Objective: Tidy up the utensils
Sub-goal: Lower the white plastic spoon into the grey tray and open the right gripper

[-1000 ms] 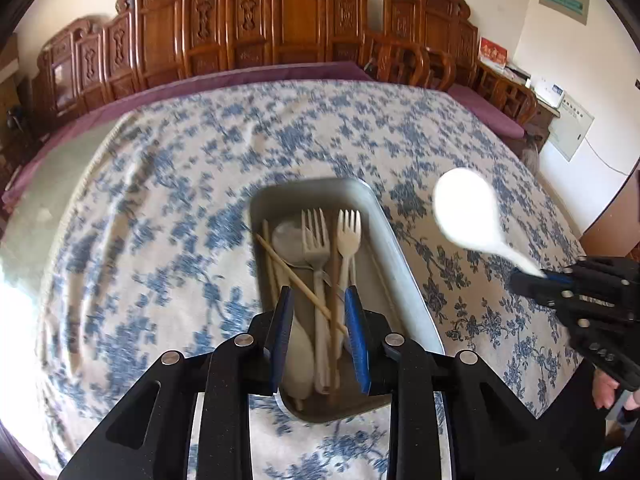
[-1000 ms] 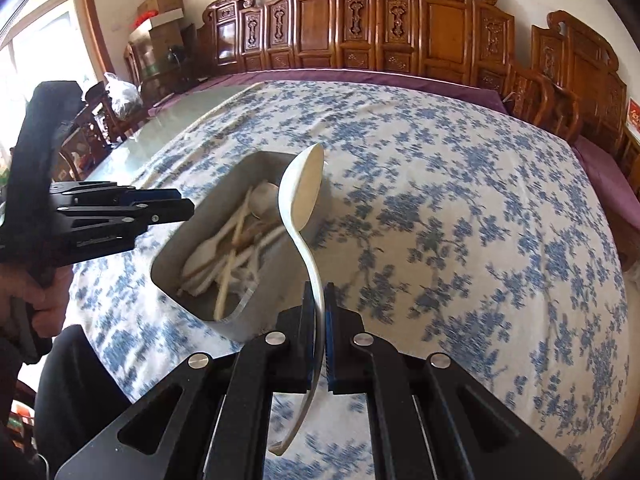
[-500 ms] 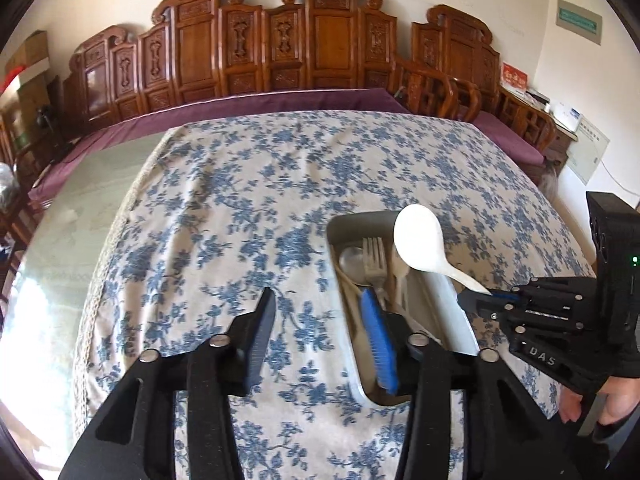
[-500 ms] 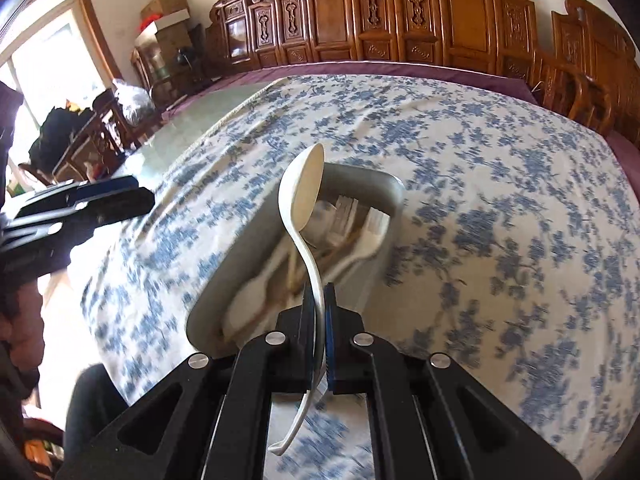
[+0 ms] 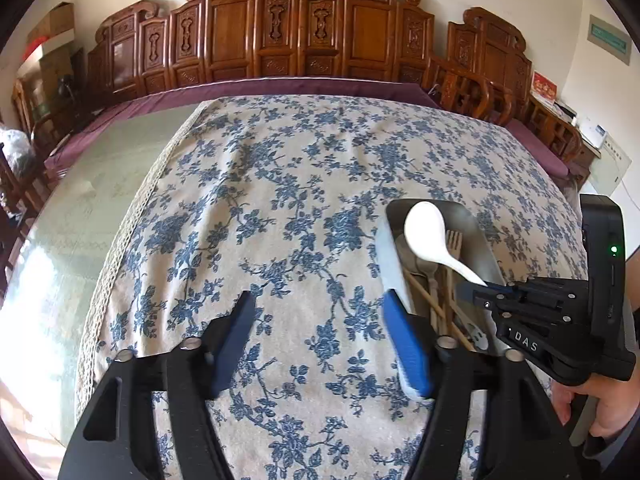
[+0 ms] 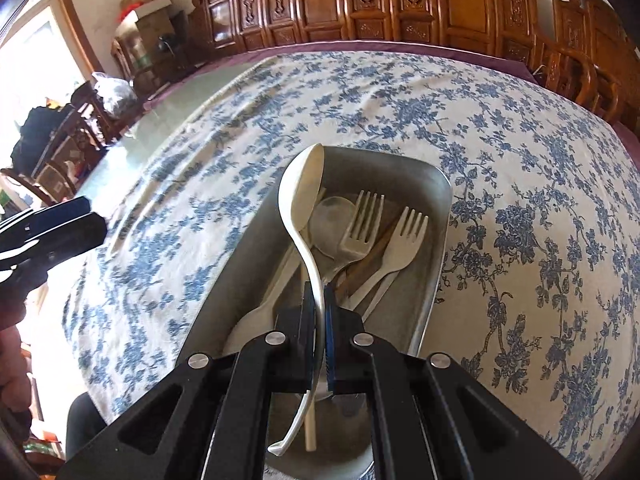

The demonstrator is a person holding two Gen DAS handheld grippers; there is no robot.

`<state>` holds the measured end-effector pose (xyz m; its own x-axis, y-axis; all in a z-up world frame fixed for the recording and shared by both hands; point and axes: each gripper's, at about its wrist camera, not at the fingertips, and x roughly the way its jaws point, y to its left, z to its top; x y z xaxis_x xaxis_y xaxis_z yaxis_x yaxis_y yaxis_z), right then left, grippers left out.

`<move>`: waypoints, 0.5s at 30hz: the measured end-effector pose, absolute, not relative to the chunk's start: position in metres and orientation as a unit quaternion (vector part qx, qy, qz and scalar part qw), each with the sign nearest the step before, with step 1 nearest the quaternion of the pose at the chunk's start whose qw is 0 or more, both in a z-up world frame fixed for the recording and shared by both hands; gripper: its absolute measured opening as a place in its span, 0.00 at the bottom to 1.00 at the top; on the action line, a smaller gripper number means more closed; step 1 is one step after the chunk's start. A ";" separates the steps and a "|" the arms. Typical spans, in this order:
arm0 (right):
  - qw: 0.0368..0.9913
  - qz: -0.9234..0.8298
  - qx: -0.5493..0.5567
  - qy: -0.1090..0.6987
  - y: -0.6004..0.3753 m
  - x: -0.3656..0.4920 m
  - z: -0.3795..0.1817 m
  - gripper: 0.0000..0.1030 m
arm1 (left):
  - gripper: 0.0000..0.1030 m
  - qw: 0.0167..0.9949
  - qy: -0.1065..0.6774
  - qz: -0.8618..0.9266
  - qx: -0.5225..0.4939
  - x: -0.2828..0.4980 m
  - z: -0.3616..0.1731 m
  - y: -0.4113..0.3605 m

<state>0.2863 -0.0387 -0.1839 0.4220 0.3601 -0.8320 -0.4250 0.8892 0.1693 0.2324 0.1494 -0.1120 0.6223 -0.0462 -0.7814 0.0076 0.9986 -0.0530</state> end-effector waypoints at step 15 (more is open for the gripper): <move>0.845 0.247 -0.049 0.472 -0.022 0.292 -0.191 0.10 | 0.68 0.898 0.440 -0.008 -0.027 0.236 -0.121 0.161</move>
<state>0.2922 -0.0220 -0.1907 0.4315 0.3715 -0.8220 -0.4634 0.8731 0.1514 0.2363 0.1611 -0.1213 0.6132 -0.0386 -0.7890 -0.0088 0.9984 -0.0557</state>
